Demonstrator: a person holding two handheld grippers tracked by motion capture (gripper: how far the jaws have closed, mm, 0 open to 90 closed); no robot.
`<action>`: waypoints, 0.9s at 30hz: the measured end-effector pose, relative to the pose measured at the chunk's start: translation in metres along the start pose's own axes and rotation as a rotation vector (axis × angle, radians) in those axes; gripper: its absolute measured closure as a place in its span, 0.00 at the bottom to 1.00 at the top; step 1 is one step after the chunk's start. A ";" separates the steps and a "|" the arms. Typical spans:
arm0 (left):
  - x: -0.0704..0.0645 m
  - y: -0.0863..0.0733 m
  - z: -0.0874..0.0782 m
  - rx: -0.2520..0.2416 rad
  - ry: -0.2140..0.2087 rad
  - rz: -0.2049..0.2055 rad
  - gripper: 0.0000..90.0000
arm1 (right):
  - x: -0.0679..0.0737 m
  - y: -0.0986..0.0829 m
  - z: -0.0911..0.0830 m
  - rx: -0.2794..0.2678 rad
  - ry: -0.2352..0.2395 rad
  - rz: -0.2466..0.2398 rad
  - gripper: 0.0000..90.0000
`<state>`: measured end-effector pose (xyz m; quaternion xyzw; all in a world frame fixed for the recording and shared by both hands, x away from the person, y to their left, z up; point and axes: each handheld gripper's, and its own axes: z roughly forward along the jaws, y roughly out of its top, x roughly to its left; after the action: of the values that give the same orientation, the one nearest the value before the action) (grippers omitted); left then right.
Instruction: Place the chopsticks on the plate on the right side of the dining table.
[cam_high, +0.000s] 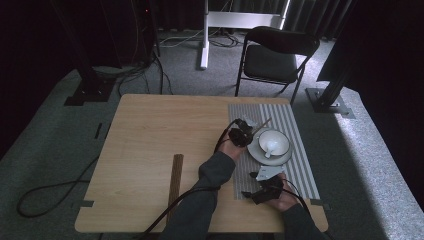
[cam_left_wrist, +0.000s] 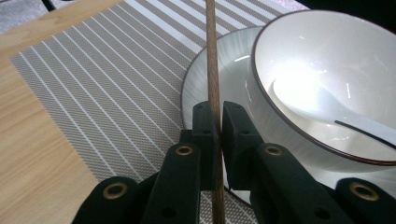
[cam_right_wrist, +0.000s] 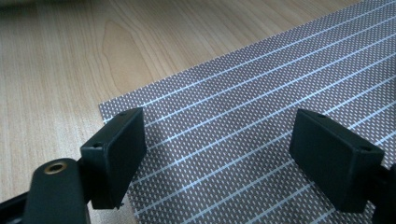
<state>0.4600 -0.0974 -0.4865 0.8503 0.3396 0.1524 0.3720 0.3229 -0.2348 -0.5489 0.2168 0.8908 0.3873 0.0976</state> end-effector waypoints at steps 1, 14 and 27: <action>0.000 0.000 0.001 0.003 -0.002 0.001 0.94 | 0.000 0.000 0.000 0.001 0.000 0.001 0.20; -0.007 -0.005 0.013 0.025 -0.020 -0.001 0.94 | 0.000 0.000 0.000 0.000 0.000 -0.001 0.20; -0.010 -0.007 0.021 0.039 -0.033 -0.011 0.94 | 0.000 0.000 0.000 0.000 0.000 -0.002 0.20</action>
<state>0.4600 -0.1116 -0.5059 0.8579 0.3410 0.1297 0.3619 0.3228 -0.2347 -0.5489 0.2160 0.8910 0.3872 0.0977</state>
